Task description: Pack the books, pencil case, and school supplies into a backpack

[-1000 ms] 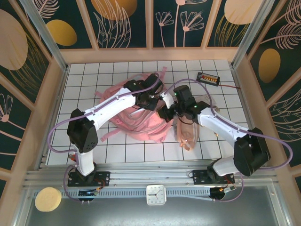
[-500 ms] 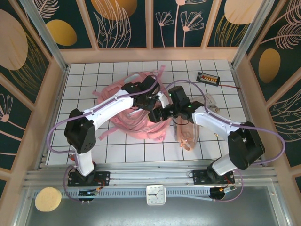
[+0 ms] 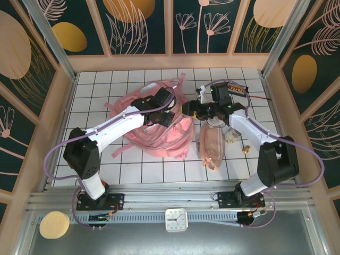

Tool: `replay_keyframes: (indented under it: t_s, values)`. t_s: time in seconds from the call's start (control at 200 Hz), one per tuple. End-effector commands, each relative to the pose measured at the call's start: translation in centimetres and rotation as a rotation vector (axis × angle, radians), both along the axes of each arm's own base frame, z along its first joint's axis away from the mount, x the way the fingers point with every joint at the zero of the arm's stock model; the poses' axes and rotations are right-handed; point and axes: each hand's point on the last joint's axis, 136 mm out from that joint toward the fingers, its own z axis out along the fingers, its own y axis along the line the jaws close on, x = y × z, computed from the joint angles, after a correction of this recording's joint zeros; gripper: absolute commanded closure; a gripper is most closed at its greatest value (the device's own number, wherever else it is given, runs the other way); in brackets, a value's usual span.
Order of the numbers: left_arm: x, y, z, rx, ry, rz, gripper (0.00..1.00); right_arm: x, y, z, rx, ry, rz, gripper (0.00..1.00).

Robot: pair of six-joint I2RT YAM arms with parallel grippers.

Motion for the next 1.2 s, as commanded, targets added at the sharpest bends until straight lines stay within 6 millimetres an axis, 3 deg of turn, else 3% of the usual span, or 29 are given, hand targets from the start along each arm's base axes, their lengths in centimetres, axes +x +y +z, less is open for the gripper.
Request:
replay_keyframes:
  t_s: [0.0,0.225,0.45,0.56,0.665,0.806,0.916,0.941,0.996,1.081,1.196]
  values:
    - [0.1,-1.7,4.1,-0.115,-0.091,-0.066,1.00,1.0,0.8,0.0,0.023,0.068,-0.002,0.40]
    - [-0.1,-1.3,4.1,-0.115,-0.099,-0.056,1.00,2.5,1.6,-1.6,0.002,0.121,-0.009,0.46]
    - [0.0,-1.0,4.1,-0.114,-0.107,-0.044,1.00,2.1,1.9,-3.5,-0.027,0.174,-0.003,0.46]
    - [-0.3,-1.3,3.9,-0.112,-0.100,-0.083,1.00,2.2,2.4,-2.9,0.003,0.148,-0.001,0.46]
    - [-0.7,-1.5,3.7,-0.088,-0.108,-0.152,1.00,2.5,4.2,-1.6,0.064,0.132,0.030,0.60]
    - [0.1,-0.4,3.3,0.033,-0.134,-0.175,1.00,2.0,6.8,0.0,0.160,0.129,0.050,1.00]
    - [0.6,0.3,3.4,0.022,-0.118,-0.142,1.00,1.8,6.9,1.0,0.257,0.152,-0.071,1.00]
    - [0.6,0.5,3.7,0.009,-0.120,-0.127,0.93,1.8,6.9,1.6,0.289,0.154,-0.095,1.00]
    - [0.3,0.9,4.4,-0.024,-0.130,-0.087,0.68,2.0,7.0,2.8,0.329,0.140,-0.151,1.00]
    - [-0.6,2.1,5.6,-0.094,-0.140,-0.005,0.45,2.4,7.3,4.4,0.359,0.115,-0.226,1.00]
    - [-2.8,3.6,6.7,-0.248,-0.099,0.131,0.30,2.4,8.5,6.0,0.408,0.108,-0.282,1.00]
